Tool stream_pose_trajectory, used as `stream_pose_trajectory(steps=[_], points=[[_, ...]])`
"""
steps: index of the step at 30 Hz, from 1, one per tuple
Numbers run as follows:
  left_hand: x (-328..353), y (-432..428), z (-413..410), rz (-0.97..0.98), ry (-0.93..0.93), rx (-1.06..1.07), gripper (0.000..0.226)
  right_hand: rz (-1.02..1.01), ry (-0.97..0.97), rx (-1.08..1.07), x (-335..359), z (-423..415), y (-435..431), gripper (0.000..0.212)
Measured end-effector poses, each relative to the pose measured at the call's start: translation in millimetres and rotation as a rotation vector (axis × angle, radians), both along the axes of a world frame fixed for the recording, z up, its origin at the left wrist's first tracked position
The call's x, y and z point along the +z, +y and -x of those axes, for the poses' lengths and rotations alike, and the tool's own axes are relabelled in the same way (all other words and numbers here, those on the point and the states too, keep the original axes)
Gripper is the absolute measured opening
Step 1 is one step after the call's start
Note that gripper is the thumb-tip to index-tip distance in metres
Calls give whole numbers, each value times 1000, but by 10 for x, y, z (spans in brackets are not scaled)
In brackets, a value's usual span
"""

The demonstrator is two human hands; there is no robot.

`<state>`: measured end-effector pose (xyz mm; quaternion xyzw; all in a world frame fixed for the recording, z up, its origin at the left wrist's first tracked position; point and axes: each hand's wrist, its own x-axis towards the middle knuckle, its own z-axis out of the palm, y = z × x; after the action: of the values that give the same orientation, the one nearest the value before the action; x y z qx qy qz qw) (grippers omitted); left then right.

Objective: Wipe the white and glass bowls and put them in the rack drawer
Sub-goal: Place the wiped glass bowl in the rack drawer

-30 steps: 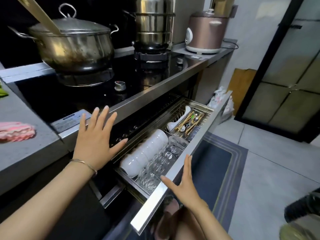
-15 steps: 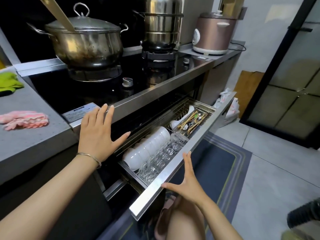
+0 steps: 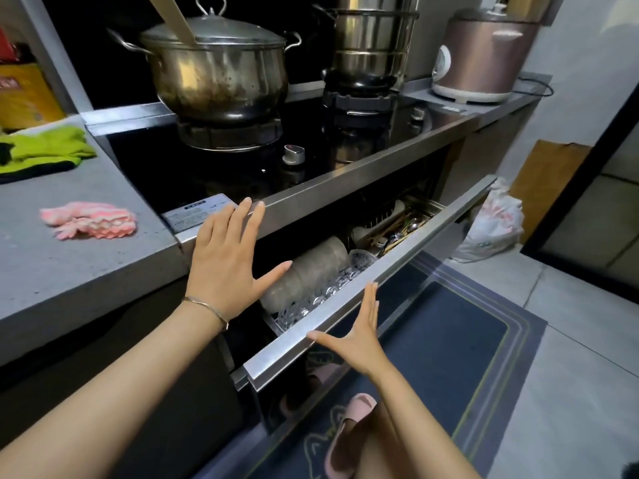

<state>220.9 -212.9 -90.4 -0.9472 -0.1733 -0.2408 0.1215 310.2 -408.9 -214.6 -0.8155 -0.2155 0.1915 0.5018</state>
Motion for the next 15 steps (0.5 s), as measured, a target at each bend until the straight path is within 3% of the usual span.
stream_pose_trajectory(steps=[7, 15], points=[[-21, 41, -1, -33, -3, 8, 83, -252, 441, -28, -218, 48, 411, 127], [-38, 49, -26, -55, -4, 32, 86, -333, 569, -69, -306, -84, 786, 125]])
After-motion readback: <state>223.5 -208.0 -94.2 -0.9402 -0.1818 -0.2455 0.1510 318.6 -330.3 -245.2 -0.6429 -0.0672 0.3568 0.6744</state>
